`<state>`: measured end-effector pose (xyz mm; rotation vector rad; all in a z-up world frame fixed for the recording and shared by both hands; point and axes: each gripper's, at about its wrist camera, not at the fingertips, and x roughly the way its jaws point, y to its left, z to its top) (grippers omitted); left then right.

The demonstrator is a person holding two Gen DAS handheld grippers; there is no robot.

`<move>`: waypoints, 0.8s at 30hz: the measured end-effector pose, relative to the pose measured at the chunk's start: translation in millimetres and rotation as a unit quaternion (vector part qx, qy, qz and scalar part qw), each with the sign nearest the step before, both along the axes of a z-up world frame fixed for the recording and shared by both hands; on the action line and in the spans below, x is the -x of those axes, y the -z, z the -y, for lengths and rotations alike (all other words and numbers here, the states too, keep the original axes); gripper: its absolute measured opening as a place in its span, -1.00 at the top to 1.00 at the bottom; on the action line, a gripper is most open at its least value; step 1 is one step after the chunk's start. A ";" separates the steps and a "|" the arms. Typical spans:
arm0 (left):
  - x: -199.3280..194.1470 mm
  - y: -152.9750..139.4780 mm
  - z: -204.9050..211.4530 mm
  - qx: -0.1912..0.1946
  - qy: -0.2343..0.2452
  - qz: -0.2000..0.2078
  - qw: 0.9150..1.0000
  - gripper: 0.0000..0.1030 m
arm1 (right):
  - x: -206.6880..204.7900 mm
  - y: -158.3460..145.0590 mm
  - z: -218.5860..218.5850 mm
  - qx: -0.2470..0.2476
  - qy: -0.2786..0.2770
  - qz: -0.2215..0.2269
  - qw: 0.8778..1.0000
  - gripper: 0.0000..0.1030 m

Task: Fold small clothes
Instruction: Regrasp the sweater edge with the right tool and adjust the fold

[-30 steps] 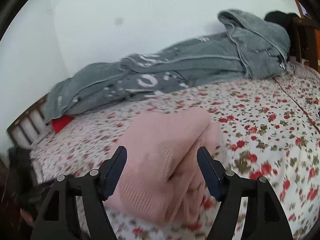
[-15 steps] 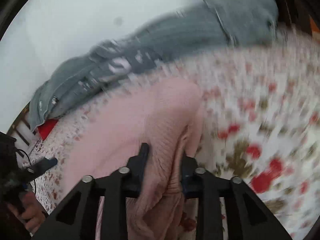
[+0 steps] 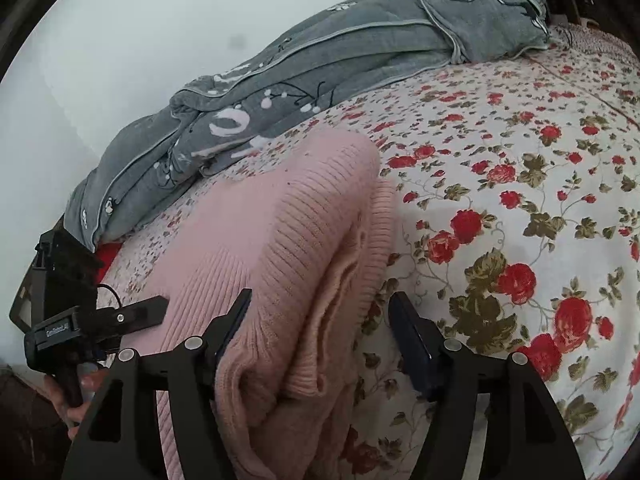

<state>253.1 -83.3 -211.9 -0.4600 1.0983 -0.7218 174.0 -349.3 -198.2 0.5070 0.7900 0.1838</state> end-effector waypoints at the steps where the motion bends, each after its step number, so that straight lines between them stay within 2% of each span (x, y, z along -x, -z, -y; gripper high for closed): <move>1: -2.2 0.1 -0.5 0.005 -0.006 -0.005 1.000 0.05 | -2.3 -1.0 0.4 -0.010 0.003 -0.007 1.000 -0.31; 4: -2.7 -9.4 -5.0 0.011 -0.009 0.009 1.000 0.26 | -7.1 -5.0 -1.7 -0.064 -0.005 -0.012 0.998 0.16; 8: -2.7 -38.5 -20.3 -0.019 -0.027 0.057 0.998 0.28 | -14.7 -24.9 -22.4 -0.040 -0.011 0.002 0.999 0.32; 12: -13.2 -66.1 -56.9 -0.020 -0.049 0.075 0.996 0.27 | -34.1 -39.9 -50.8 -0.066 -0.041 0.014 0.997 0.33; 16: -21.8 -66.5 -85.3 -0.060 -0.072 0.081 0.992 0.20 | -57.4 -40.4 -82.7 -0.080 -0.068 0.023 0.994 0.31; 19: -31.3 -38.8 -88.8 -0.120 -0.084 0.054 0.988 0.07 | -75.1 -20.3 -106.6 -0.031 -0.075 -0.012 0.997 0.25; 20: -32.4 -28.5 -87.9 -0.137 -0.086 0.045 0.986 0.02 | -77.1 -13.4 -112.0 -0.008 -0.073 -0.017 0.997 0.15; 22: -23.2 -24.9 -94.6 -0.123 -0.091 0.060 0.986 -0.06 | -70.0 -16.1 -113.8 0.017 -0.070 0.007 0.997 0.04; 24: -6.3 -40.6 -99.4 -0.121 -0.087 0.091 0.985 -0.07 | -59.7 -27.9 -114.7 0.052 -0.065 0.012 0.996 0.00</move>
